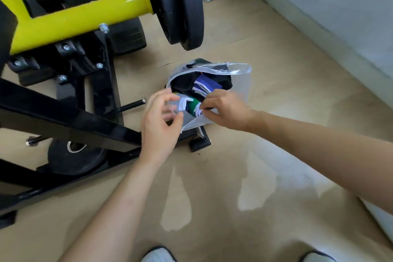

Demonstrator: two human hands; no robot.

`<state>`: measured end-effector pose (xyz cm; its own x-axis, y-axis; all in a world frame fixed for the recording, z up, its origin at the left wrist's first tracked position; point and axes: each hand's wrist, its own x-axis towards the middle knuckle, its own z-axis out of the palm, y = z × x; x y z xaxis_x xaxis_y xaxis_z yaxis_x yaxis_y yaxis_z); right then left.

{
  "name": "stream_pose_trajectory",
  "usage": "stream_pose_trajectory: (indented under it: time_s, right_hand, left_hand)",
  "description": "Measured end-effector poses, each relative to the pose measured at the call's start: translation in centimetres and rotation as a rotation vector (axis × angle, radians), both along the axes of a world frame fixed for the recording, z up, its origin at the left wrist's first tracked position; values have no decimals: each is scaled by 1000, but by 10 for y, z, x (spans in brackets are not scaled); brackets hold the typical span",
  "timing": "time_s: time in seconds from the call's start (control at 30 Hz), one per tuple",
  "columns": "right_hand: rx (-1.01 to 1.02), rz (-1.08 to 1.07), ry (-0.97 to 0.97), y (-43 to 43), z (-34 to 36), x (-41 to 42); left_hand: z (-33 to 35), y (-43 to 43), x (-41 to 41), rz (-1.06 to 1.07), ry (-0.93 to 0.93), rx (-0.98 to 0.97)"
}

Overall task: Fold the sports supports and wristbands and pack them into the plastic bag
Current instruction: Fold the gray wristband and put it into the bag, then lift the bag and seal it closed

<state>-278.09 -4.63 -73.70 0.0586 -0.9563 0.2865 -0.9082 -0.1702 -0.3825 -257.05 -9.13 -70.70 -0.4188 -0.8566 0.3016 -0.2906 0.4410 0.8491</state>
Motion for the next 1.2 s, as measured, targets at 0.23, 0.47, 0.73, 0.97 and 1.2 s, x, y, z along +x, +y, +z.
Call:
stream_pose_trajectory:
  time_s: [0.23, 0.47, 0.73, 0.97, 1.2]
  right_hand:
    - [-248, -511, 126, 33, 29, -65]
    - [44, -445, -84, 6, 30, -93]
    - [218, -536, -168, 36, 86, -106]
    - [96, -623, -354, 98, 158, -114]
    - [23, -758, -612, 177, 182, -101]
  left_hand:
    - [-21, 33, -1, -28, -277, -169]
    - [-37, 24, -3, -78, -576, -289]
    - [40, -3, -13, -115, -394, -229]
    - [113, -4, -31, -179, -350, -263]
    - [148, 18, 7, -398, -579, -242]
